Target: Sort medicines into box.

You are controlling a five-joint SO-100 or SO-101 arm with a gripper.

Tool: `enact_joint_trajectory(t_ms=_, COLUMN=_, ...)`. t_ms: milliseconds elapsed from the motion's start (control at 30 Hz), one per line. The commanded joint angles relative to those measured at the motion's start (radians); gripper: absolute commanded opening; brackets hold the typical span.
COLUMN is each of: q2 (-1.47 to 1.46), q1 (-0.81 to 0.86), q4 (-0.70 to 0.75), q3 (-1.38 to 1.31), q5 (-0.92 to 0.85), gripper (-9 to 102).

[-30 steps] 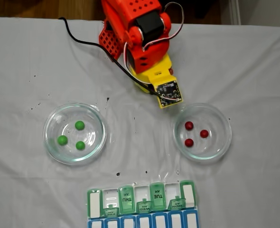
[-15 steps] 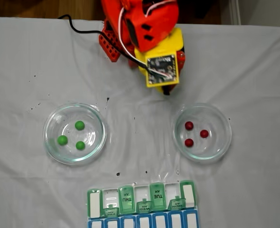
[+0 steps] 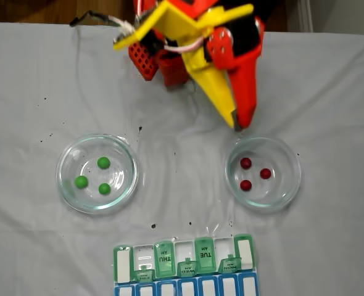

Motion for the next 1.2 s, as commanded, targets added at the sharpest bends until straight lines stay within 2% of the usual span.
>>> enact_joint_trajectory(t_ms=0, q2=-0.249, q1=-0.032, q4=0.020, q3=-0.193, q5=0.086, gripper=0)
enact_joint_trajectory(t_ms=100, q2=-0.314, q1=-0.071, q4=-0.032, q3=-0.175, q5=0.176, gripper=0)
enact_joint_trajectory(t_ms=200, q2=-0.486, q1=-0.120, q4=0.037, q3=-0.265, q5=0.230, gripper=0)
enact_joint_trajectory(t_ms=333, q2=-0.517, q1=-0.144, q4=-0.025, q3=-0.267, q5=0.296, gripper=0)
enact_joint_trajectory(t_ms=400, q2=-0.503, q1=-0.158, q4=0.020, q3=-0.273, q5=0.296, gripper=0)
enact_joint_trajectory(t_ms=500, q2=-0.646, q1=-0.184, q4=0.141, q3=-0.353, q5=0.324, gripper=0)
enact_joint_trajectory(t_ms=833, q2=-0.738, q1=-0.201, q4=0.160, q3=-0.371, q5=0.403, gripper=0)
enact_joint_trajectory(t_ms=1167, q2=-0.785, q1=-0.207, q4=0.052, q3=-0.360, q5=0.371, gripper=0)
